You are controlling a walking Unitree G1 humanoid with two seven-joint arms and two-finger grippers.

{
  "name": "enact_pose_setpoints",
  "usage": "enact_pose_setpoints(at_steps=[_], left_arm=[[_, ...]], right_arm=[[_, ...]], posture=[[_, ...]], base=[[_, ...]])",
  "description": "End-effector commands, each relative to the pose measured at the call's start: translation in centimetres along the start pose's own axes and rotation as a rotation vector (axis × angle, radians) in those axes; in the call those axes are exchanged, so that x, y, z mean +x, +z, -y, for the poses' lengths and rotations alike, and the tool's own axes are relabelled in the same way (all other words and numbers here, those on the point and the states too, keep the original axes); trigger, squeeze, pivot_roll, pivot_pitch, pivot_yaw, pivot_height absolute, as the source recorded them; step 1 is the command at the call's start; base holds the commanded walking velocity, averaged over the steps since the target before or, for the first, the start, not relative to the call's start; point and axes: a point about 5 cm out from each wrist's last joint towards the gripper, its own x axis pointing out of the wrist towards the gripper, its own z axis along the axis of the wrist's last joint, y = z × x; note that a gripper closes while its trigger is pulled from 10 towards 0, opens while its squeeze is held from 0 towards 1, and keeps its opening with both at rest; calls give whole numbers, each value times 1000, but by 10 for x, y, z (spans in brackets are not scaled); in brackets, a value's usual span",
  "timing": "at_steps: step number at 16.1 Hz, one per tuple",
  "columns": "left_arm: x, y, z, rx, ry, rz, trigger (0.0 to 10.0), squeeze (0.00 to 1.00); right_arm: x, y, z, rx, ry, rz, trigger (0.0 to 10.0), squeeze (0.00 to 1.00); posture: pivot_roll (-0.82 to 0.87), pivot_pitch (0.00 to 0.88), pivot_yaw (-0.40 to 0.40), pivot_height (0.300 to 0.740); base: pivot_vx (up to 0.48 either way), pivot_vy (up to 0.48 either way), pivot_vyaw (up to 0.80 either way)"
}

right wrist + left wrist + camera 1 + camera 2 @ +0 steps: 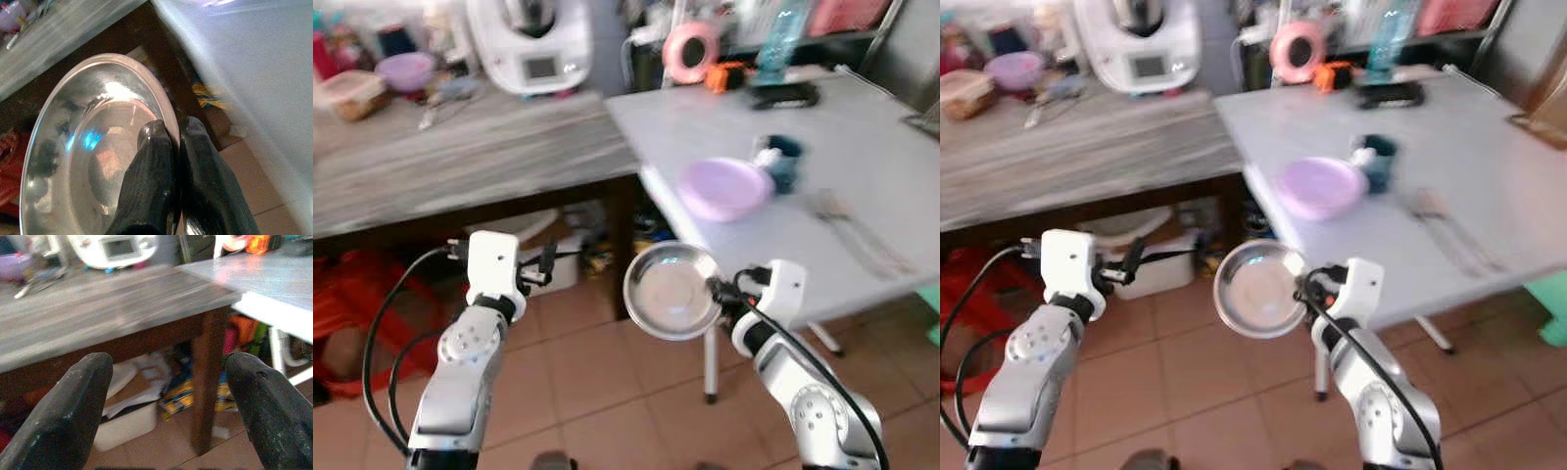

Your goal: Setting the table

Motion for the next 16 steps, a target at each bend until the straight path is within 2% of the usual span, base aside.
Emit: enact_pose_setpoints(at_steps=[1, 5, 6, 7, 10, 13, 16], left_arm=[[0, -1, -6, 14, 31, -8, 10000, 0], [4, 1, -5, 1, 38, -1, 10000, 0], [6, 2, -6, 4, 44, 2, 10000, 0], [6, 2, -5, 5, 46, 5, 10000, 0], [8, 0, -4, -14, 61, -6, 10000, 0], [10, 4, -1, -10, 50, 23, 10000, 0], [11, 4, 0, -5, 49, 21, 10000, 0]], right_arm=[[3, 7, -12, -34, 46, 44, 10000, 0], [4, 18, -13, -92, 47, 130, 10000, 0], [3, 21, -17, -131, 74, 154, 10000, 0], [3, 24, -19, -131, 85, 175, 10000, 0], [4, 26, -18, -145, 71, 194, 10000, 0], [3, 27, -16, -154, 62, 212, 10000, 0], [3, 31, -13, -178, 29, 248, 10000, 0]], posture=[[-32, 0, 2, 740], [-34, 0, 5, 740], [-36, 0, 4, 740], [-36, 0, 2, 740], [-35, 0, 1, 740], [-37, 0, 3, 740], [-37, 0, 4, 740]], base=[[315, 364, 0], [314, 364, 0], [319, 360, 0], [315, 364, 0], [329, 350, 794], [329, 350, 767], [325, 295, 0]])
